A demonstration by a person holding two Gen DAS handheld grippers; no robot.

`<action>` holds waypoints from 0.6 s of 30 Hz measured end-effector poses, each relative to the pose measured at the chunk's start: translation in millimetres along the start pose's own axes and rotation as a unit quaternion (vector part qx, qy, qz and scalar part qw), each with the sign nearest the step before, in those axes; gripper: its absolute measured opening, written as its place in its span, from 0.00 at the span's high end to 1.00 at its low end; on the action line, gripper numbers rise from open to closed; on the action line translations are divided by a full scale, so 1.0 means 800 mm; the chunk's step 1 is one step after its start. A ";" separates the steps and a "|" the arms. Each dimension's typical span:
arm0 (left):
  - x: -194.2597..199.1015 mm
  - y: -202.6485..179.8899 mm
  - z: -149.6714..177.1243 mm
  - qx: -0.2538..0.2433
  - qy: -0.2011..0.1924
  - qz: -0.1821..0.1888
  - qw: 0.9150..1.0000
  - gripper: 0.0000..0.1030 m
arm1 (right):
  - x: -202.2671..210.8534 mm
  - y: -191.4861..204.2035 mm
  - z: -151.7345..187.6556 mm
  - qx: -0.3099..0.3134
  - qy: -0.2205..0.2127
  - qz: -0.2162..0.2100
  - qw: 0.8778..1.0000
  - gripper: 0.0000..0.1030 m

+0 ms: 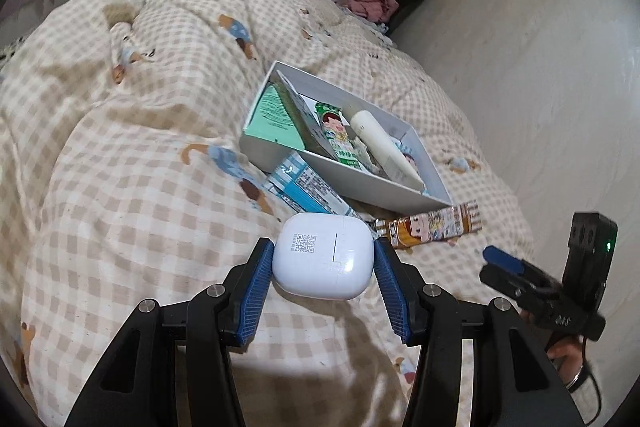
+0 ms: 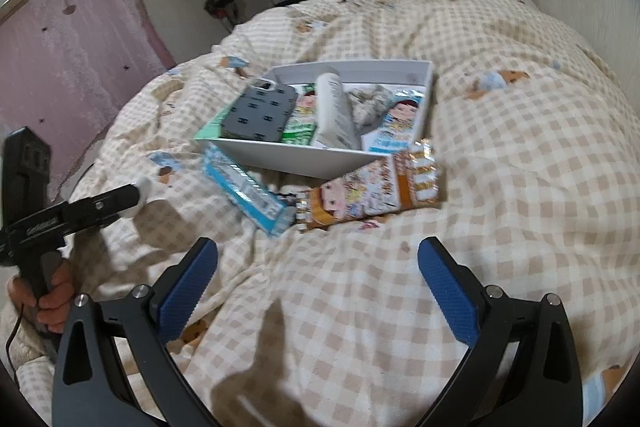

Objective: Organize objects
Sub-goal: 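Hold the earbud case with the left tool while the right tool grasps the blue candy stick packet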

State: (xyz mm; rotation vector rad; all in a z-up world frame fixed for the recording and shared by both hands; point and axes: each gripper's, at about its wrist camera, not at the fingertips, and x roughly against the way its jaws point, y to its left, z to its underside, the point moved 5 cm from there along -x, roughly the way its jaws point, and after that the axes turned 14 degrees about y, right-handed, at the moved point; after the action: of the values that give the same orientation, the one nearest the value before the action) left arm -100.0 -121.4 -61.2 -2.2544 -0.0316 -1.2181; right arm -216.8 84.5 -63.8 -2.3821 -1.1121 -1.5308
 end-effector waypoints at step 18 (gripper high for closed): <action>0.006 0.026 -0.002 0.039 -0.015 0.032 0.999 0.51 | -0.126 0.109 -0.048 0.294 0.130 0.169 0.931 0.23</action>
State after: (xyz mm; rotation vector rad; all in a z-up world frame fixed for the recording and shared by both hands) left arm -92.6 -140.6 -66.2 -2.1893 -0.0172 -1.1307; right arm -214.5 -48.4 -103.1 -1.7889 -0.8792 -1.1441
